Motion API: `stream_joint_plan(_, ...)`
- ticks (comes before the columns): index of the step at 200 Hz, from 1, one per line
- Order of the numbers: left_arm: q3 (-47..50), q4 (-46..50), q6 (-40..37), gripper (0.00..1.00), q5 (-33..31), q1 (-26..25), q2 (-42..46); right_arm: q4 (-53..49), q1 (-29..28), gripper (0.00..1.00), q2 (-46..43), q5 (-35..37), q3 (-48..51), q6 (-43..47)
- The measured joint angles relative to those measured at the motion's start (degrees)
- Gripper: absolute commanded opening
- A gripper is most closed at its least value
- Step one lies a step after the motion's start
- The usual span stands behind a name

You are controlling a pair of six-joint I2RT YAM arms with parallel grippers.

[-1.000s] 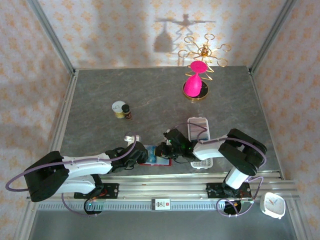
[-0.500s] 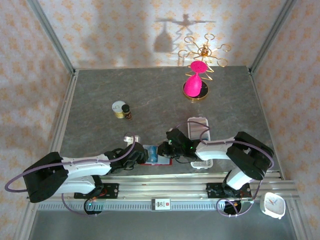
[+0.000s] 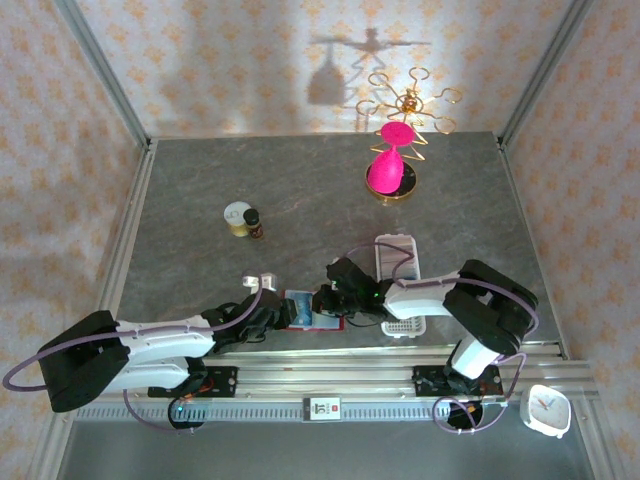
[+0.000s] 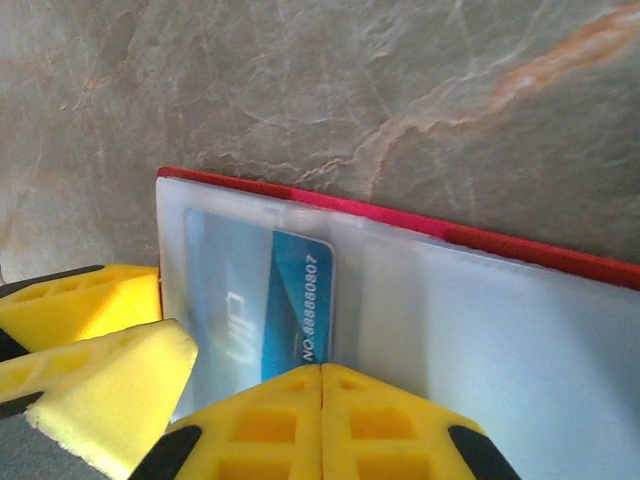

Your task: Put the credit cards into the card holder

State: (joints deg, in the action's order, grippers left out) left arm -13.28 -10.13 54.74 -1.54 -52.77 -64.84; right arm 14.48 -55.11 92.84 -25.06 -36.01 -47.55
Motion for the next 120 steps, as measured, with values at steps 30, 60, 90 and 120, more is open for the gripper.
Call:
stream_joint_plan(30, 0.7, -1.4, 0.5, 0.40, 0.0, 0.0, 0.1, 0.2, -1.0, 0.07, 1.4, 0.0, -1.4, -0.3)
stream_joint_plan(60, 1.0, -1.9, 0.7, 0.40, 0.0, 0.0, 0.1, 2.2, -1.5, 0.06, 2.9, -0.5, -1.9, -1.2)
stream_joint_plan(90, 1.1, -2.2, 0.8, 0.40, 0.0, 0.0, 0.3, 3.2, -1.5, 0.07, 3.2, -0.9, -1.9, -1.8)
stream_joint_plan(120, 1.1, -2.2, 0.8, 0.40, 0.0, 0.0, 0.3, 2.4, -1.7, 0.07, 1.5, 0.3, -1.8, -1.9)
